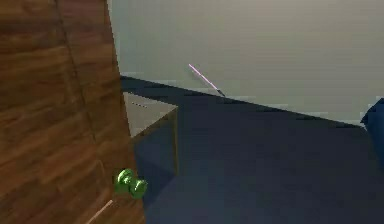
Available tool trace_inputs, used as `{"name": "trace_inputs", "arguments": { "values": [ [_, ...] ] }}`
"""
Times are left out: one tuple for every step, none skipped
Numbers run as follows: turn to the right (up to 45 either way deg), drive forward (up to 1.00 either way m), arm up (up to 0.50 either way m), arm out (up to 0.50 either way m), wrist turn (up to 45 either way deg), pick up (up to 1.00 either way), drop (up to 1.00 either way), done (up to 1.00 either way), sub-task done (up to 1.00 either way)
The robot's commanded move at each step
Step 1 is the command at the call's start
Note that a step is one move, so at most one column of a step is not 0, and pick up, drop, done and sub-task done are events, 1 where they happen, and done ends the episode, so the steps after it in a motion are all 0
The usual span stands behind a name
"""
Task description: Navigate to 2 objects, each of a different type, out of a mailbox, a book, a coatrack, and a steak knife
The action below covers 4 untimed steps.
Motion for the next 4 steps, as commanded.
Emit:
{"name": "trace_inputs", "arguments": {
  "values": [
    [33.0, 0.0, 0.0, 0.0, 0.0, 0.0, 0.0, 0.0, 0.0],
    [0.0, 0.55, 0.0, 0.0, 0.0, 0.0, 0.0, 0.0, 0.0],
    [-24.0, 0.0, 0.0, 0.0, 0.0, 0.0, 0.0, 0.0, 0.0],
    [-3.0, 0.0, 0.0, 0.0, 0.0, 0.0, 0.0, 0.0, 0.0]
  ]
}}
